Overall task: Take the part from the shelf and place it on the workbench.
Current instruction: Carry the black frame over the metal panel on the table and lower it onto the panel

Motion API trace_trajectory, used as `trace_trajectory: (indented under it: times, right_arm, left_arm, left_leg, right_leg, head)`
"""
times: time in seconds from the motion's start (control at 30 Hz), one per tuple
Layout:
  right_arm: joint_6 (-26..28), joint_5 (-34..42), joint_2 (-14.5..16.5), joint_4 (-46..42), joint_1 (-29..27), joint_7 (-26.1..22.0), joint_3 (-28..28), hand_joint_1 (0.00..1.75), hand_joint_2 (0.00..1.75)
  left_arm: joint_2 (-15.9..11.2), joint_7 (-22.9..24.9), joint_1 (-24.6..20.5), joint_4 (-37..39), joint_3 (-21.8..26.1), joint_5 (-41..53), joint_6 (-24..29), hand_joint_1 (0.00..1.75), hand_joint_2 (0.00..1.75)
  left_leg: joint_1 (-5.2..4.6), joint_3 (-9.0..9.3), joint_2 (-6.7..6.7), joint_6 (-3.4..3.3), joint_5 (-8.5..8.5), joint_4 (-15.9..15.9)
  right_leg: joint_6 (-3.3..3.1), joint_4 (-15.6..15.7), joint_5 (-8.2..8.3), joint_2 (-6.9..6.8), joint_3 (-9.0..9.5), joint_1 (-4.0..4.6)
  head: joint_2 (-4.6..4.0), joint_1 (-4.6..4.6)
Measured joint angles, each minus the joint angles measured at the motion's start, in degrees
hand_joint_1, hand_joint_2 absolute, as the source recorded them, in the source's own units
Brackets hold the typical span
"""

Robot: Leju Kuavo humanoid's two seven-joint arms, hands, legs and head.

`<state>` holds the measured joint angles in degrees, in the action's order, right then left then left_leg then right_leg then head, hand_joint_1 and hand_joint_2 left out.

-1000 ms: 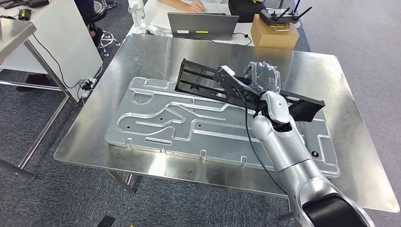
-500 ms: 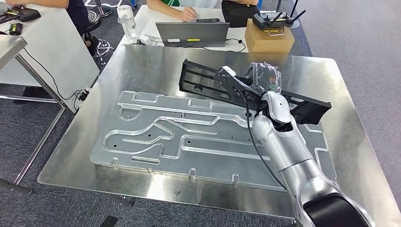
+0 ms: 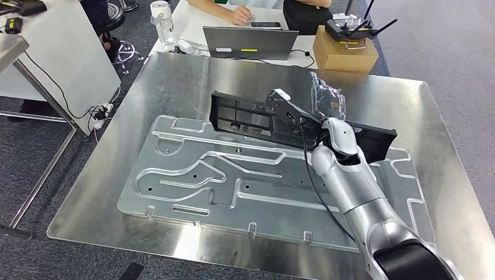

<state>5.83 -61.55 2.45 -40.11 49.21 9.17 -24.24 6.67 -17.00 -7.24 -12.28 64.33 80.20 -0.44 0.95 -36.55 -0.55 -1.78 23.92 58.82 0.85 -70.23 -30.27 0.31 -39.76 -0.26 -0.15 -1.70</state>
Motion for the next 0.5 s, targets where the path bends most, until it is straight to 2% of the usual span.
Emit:
trace_trajectory:
  times: [0.03,0.07,0.1,0.17,0.23,0.27,0.3,0.37,0.4,0.43,0.47,0.5]
  right_arm:
    - [-0.1,0.0,-0.1,0.1,0.1,0.0,0.0,0.0,0.0]
    - [-0.2,0.0,-0.2,0.2,0.2,-0.1,0.0,0.0,0.0]
    - [-0.4,0.0,-0.2,0.3,0.3,-0.2,0.0,0.0,0.0]
    - [-0.6,0.0,-0.2,0.5,0.5,-0.4,0.0,0.0,0.0]
    - [-0.7,0.0,-0.2,0.6,0.5,-0.5,0.0,0.0,0.0]
    - [-0.7,0.0,-0.2,0.7,0.6,-0.5,0.0,0.0,0.0]
    - [-0.7,0.0,-0.2,0.8,0.6,-0.6,0.0,0.0,0.0]
    - [-0.8,0.0,-0.1,1.0,0.7,-0.7,0.0,0.0,0.0]
    - [-0.8,0.0,-0.1,1.2,0.7,-0.8,0.0,0.0,0.0]
    - [-0.8,0.0,-0.1,1.3,0.6,-0.8,0.0,0.0,0.0]
    - [-0.8,0.0,-0.1,1.4,0.6,-0.8,0.0,0.0,0.0]
    - [-0.8,0.0,-0.1,1.5,0.6,-0.8,0.0,0.0,0.0]
  left_arm:
    - [0.1,0.0,0.0,0.0,0.0,0.0,-0.1,0.0,0.0]
    - [0.2,-0.1,0.0,0.1,0.0,-0.1,-0.2,0.0,0.0]
    - [0.3,-0.2,0.0,0.1,-0.1,-0.1,-0.3,0.0,0.0]
    - [0.3,-0.2,0.0,0.1,-0.1,-0.2,-0.5,0.0,0.0]
    - [0.3,-0.2,0.0,0.1,-0.1,-0.3,-0.7,0.0,0.0]
    - [0.2,-0.2,0.0,0.1,-0.1,-0.4,-0.7,0.0,0.0]
    - [0.2,-0.2,0.0,0.1,-0.1,-0.6,-0.7,0.0,0.0]
    - [0.1,-0.2,0.0,0.1,-0.1,-0.7,-0.8,0.0,0.0]
    - [0.0,-0.2,0.1,0.1,-0.1,-0.8,-0.8,0.0,0.0]
    - [0.0,-0.2,0.1,0.1,-0.1,-0.8,-0.8,0.0,0.0]
    - [0.0,-0.2,0.2,0.1,-0.1,-0.8,-0.8,0.0,0.0]
    - [0.0,-0.2,0.2,0.1,-0.1,-0.8,-0.8,0.0,0.0]
  left_leg:
    - [-0.08,0.32,-0.07,0.07,0.2,0.0]
    - [-0.19,0.56,-0.11,0.21,0.38,0.0]
    - [-0.23,0.66,-0.11,0.42,0.5,0.0]
    - [-0.2,0.71,-0.03,0.95,0.57,-0.2]
    - [-0.26,0.78,0.07,1.57,0.9,-0.1]
    - [-0.29,0.39,0.11,1.84,1.72,1.0]
    - [-0.3,-0.58,0.14,2.07,3.12,3.2]
    - [-0.15,-3.82,0.2,2.4,6.51,10.2]
    - [-0.11,-5.34,0.2,2.56,7.48,13.2]
    - [-0.08,-6.06,0.21,2.68,7.44,14.6]
    - [-0.04,-5.86,0.22,2.76,6.43,14.0]
    - [0.05,-4.48,0.25,2.8,4.51,11.2]
  right_leg:
    - [-0.58,4.0,2.38,0.0,1.51,0.22]
    - [-1.14,7.4,4.06,-0.04,2.87,0.46]
    - [-1.62,9.7,4.81,-0.08,3.8,0.7]
    - [-2.05,11.0,4.69,-0.11,4.3,0.98]
    - [-2.31,11.8,4.87,-0.13,4.77,0.71]
    - [-2.46,12.3,5.05,-0.2,5.1,0.49]
    - [-2.57,12.7,5.22,-0.26,5.41,0.25]
    - [-2.75,12.9,5.21,-0.34,5.64,0.14]
    - [-2.79,12.7,5.12,-0.34,5.65,0.14]
    - [-2.8,12.6,4.99,-0.33,5.68,0.13]
    - [-2.73,12.4,4.81,-0.31,5.72,0.11]
    - [-2.6,12.1,4.57,-0.28,5.76,0.06]
  head:
    - [0.0,0.01]
    - [0.0,0.0]
    - [0.0,0.01]
    - [0.0,0.01]
    - [0.0,0.02]
    - [0.0,0.03]
    - [0.0,0.05]
    - [0.0,0.09]
    - [0.0,0.09]
    - [0.0,0.1]
    - [0.0,0.09]
    - [0.0,0.09]
